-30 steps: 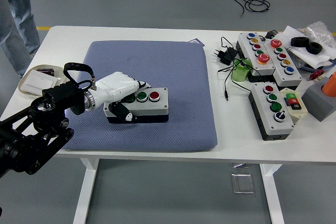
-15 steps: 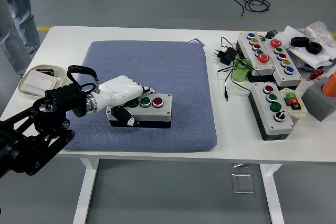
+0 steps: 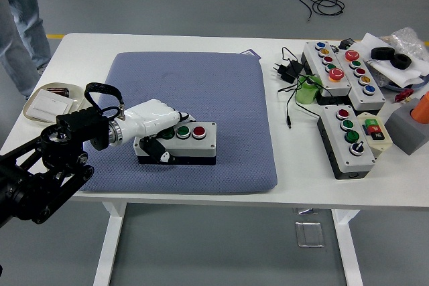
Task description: Pick up the button,place it on the desk,press the button,press the button
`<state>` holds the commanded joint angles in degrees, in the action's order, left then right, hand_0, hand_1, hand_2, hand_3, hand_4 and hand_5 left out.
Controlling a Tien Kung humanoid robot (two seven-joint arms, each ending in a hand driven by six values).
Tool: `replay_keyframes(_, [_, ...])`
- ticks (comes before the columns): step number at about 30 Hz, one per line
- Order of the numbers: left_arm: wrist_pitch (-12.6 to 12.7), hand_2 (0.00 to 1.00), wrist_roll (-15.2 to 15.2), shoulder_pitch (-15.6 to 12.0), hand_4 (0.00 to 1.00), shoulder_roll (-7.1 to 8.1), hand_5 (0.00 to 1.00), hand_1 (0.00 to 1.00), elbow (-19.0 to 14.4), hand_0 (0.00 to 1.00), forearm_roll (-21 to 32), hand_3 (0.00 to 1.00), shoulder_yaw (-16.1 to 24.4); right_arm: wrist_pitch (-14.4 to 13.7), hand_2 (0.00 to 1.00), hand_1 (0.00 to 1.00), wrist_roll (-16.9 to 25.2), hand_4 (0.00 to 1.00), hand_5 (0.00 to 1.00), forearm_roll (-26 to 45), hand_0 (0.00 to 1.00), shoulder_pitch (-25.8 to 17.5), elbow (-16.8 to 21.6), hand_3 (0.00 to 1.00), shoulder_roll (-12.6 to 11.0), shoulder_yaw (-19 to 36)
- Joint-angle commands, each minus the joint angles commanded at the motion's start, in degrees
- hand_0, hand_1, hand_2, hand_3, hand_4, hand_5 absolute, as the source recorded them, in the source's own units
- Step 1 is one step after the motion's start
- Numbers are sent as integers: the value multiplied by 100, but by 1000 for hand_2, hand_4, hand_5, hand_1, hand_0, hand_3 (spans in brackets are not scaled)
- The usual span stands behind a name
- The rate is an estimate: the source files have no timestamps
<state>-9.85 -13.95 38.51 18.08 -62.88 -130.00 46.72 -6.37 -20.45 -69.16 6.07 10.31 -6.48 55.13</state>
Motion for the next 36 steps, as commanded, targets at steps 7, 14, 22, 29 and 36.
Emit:
replay_keyframes(7, [56,740,16,13,947,-18,368,677,40,527,0,998,11,-5,622,547,6,305,244,15,630,12,0,569,-1,-15])
replay_keyframes(14, [128,825,119,6,998,-23,442,726,58,604,0,998,35,-18,622,547,15,305,243,44,630,17,0,568,-4,-32])
replay_keyframes(22, [-11,867,145,-77,990,49,429,759,-178,638,0,998,259,-27,622,547,15,306,241,70,630,29,0,571,1,-53])
replay_keyframes(29, [-237,903,215,-384,998,183,486,789,-1101,673,0,998,1050,-14,622,547,15,306,241,36,630,31,0,571,-4,-24])
replay_keyframes(36, [357,686,604,-509,998,308,766,596,-2091,530,145,998,1488,2,622,548,11,307,241,-5,630,22,0,570,-9,5])
